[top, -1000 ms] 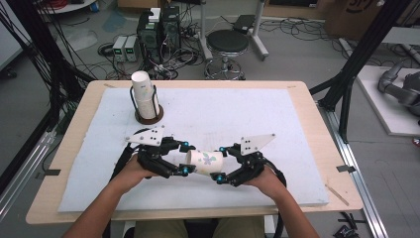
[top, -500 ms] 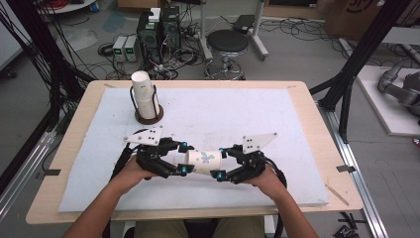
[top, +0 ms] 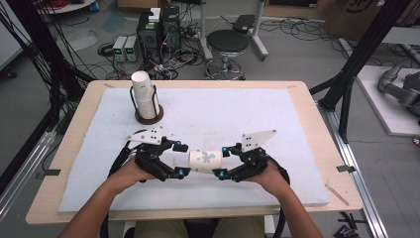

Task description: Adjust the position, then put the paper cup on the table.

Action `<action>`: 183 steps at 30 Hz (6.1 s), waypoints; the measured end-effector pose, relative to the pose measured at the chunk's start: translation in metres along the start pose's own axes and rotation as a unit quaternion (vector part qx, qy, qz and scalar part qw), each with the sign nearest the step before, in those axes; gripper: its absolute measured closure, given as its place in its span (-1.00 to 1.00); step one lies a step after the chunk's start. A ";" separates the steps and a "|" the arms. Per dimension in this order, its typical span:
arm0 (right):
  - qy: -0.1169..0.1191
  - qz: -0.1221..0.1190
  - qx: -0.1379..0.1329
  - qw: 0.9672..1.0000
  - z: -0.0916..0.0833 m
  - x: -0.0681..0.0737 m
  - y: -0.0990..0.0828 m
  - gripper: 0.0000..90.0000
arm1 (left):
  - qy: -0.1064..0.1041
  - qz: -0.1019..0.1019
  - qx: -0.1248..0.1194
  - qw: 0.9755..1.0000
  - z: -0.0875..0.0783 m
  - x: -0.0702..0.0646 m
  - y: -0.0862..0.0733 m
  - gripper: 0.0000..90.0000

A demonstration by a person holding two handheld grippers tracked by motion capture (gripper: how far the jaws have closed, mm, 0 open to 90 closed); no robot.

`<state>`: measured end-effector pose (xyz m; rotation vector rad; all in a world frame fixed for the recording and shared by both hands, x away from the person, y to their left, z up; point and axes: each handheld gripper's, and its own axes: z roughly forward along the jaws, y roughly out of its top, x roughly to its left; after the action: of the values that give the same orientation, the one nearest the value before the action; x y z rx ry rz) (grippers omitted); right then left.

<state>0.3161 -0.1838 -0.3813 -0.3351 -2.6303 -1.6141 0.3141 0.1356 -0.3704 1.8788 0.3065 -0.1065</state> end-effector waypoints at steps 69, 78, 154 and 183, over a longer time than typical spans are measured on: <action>-0.044 -0.134 0.292 0.946 0.037 0.014 0.076 -0.22 | 0.025 0.073 0.196 0.977 0.031 -0.004 0.025 -0.48; -0.037 -0.134 0.308 0.941 0.041 0.015 0.075 -0.22 | 0.019 0.072 0.204 0.976 0.037 -0.003 0.023 -0.43; -0.259 0.072 -0.018 0.963 -0.063 0.011 -0.061 -0.52 | 0.207 0.023 -0.085 0.975 -0.042 0.014 -0.060 -0.25; -0.279 0.076 -0.041 0.956 -0.063 0.009 -0.059 -0.52 | 0.233 0.051 -0.128 0.963 -0.068 0.020 -0.073 -0.26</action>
<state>0.2903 -0.2640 -0.4031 -1.1201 -2.8067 -1.7855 0.3087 0.2241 -0.4201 1.6402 0.5169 0.4334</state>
